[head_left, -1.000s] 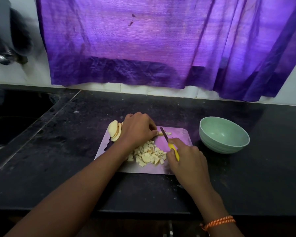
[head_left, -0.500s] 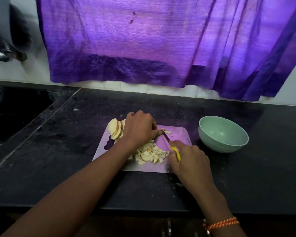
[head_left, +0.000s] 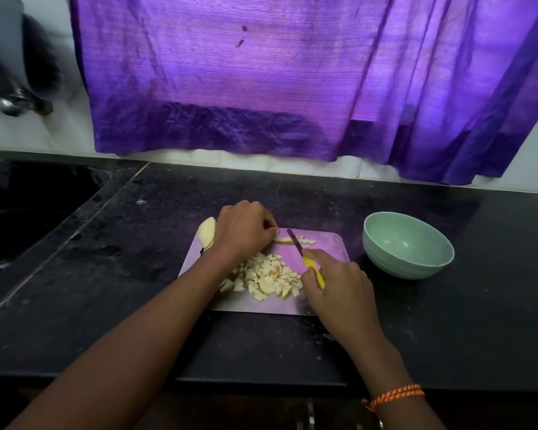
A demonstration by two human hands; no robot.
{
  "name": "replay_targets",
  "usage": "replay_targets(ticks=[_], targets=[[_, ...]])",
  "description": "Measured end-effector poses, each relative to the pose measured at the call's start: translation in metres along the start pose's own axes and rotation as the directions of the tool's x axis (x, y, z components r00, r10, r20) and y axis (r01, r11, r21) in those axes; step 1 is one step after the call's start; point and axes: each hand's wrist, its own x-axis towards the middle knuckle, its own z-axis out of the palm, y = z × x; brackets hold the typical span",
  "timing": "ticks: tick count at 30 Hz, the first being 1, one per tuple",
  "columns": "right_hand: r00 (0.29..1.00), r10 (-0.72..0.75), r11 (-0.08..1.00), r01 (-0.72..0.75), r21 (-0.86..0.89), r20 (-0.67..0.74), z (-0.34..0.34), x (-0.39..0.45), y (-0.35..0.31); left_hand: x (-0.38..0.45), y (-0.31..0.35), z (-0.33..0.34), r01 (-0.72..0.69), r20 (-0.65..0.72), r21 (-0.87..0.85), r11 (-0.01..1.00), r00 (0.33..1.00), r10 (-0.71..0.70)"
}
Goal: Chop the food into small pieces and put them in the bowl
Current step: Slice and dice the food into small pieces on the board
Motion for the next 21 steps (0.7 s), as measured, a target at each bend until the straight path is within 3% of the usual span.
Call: replay_targets(ticks=[16, 21], targets=[[0.998, -0.008, 1.0, 0.008, -0.004, 0.067, -0.003, -0.01, 0.018, -0.003, 0.009, 0.011, -0.063, -0.009, 0.049, 0.997, 0.998, 0.063], [1.0, 0.007, 0.991, -0.01, 0.137, 0.016, -0.007, -0.022, 0.024, -0.002, 0.01, 0.008, -0.067, 0.017, 0.038, 0.997, 0.998, 0.067]])
